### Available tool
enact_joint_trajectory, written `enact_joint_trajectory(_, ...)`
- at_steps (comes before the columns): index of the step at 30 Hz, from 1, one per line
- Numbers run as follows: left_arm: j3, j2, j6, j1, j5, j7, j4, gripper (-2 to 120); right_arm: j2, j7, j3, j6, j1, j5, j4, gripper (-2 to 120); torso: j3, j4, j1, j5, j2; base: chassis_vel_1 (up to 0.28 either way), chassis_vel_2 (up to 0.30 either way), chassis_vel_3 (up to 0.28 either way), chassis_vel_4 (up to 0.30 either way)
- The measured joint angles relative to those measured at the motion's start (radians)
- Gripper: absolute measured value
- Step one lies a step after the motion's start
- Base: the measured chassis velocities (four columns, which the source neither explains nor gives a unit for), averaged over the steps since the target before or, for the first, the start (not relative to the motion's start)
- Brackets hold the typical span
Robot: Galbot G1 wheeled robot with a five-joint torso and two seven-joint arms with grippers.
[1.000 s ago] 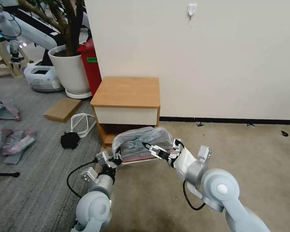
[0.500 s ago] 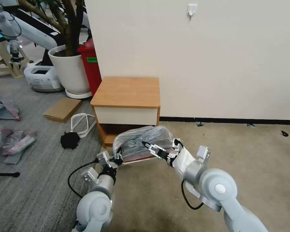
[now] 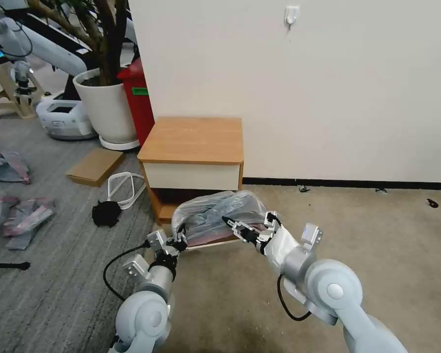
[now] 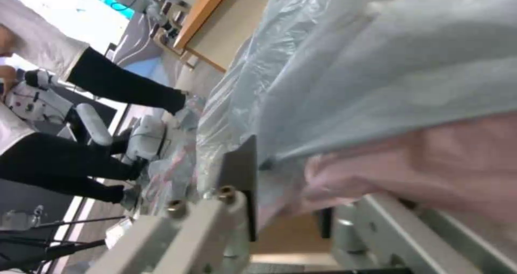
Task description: Pick up the garbage bag from the table and place it over the trash can.
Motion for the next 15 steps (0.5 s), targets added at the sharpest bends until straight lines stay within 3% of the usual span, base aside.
enact_joint_trajectory(5, -0.005, 0.0, -0.001, -0.009, -0.014, -0.005, 0.001, 6, -0.002, -0.005, 0.003, 0.0, -0.006, -0.001, 0.005, 1, 0.0, 0.0, 0.0, 0.0, 0.0, 0.0, 0.0, 0.0, 0.0)
enact_joint_trajectory(15, -0.006, -0.008, -0.003, -0.013, -0.018, -0.009, 0.008, 6, 0.003, -0.015, 0.005, 0.003, -0.013, -0.006, 0.005, 0, 0.0, 0.0001, 0.0, 0.0, 0.0, 0.0, 0.0, 0.0, 0.0)
